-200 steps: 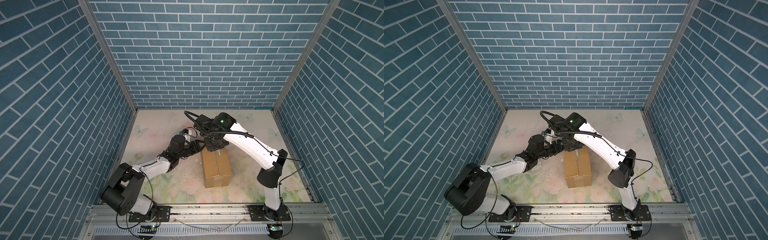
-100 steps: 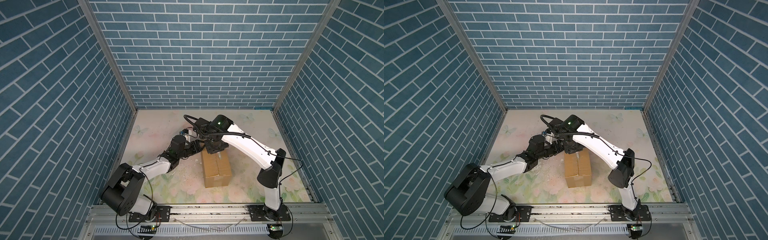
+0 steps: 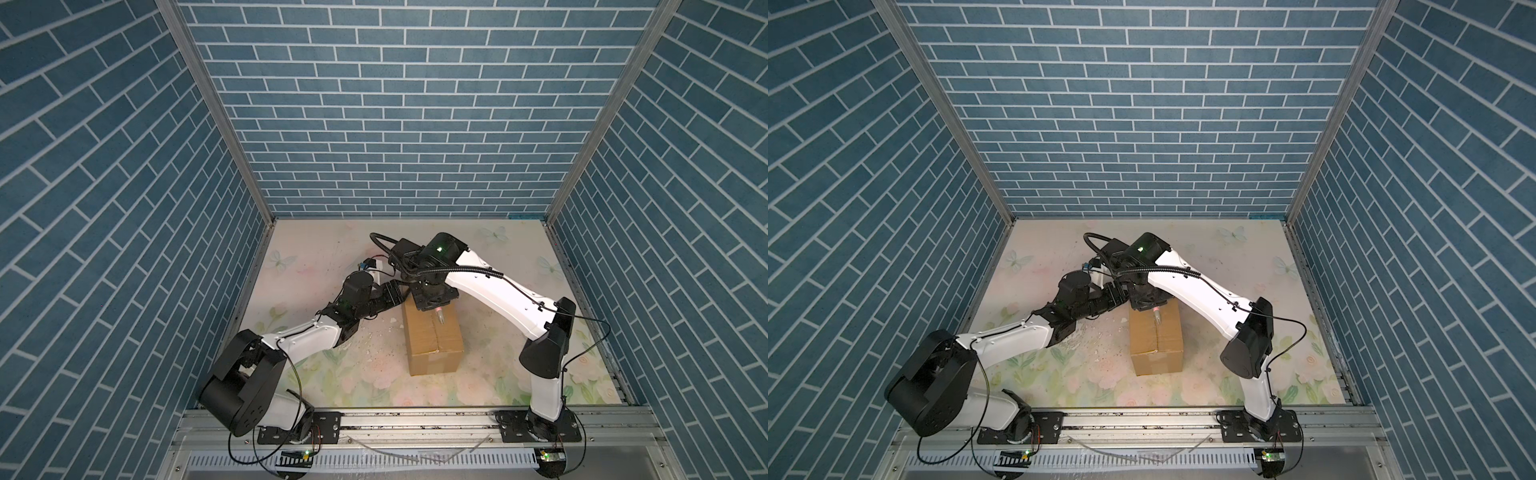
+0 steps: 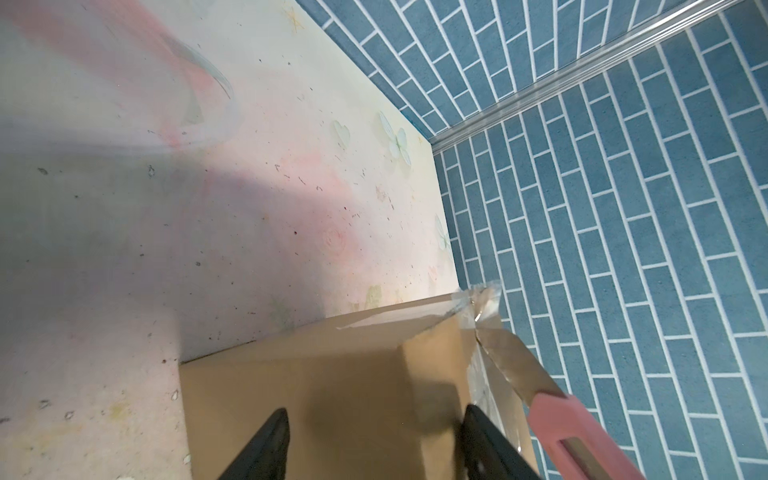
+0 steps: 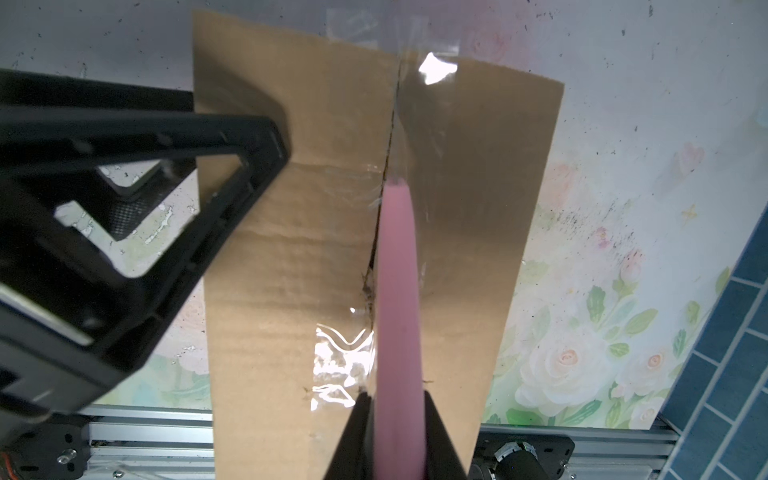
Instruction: Unpack the express box
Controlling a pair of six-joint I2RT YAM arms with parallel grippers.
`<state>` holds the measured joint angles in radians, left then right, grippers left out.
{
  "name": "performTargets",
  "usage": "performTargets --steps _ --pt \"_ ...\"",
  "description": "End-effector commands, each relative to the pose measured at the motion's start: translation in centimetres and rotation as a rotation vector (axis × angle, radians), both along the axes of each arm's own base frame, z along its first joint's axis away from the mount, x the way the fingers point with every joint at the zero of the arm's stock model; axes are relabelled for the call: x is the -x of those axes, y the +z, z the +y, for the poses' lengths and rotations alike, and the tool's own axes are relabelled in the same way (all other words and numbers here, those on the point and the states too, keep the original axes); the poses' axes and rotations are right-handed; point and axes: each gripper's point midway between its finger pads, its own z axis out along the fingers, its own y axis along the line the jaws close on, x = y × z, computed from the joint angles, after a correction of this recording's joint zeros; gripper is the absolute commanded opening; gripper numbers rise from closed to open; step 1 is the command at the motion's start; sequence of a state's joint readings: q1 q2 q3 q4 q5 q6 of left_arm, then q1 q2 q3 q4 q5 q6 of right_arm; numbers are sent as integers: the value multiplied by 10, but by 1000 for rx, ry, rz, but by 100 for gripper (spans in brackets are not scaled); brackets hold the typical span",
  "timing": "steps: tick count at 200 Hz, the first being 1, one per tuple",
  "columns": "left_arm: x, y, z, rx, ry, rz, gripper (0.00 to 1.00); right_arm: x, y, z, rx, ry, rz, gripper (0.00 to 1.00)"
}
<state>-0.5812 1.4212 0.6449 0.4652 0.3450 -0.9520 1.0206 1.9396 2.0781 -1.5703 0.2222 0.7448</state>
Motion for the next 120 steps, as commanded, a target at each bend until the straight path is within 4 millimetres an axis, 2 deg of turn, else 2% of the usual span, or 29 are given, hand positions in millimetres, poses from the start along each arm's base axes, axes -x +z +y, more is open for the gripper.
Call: performTargets --steps 1,78,120 --pt "4 -23 12 -77 52 46 66 45 6 -46 132 -63 176 0" --pt "3 -24 14 -97 80 29 65 65 3 -43 93 -82 272 0" --pt "3 -20 13 -89 81 22 66 69 2 -42 90 -80 295 0"
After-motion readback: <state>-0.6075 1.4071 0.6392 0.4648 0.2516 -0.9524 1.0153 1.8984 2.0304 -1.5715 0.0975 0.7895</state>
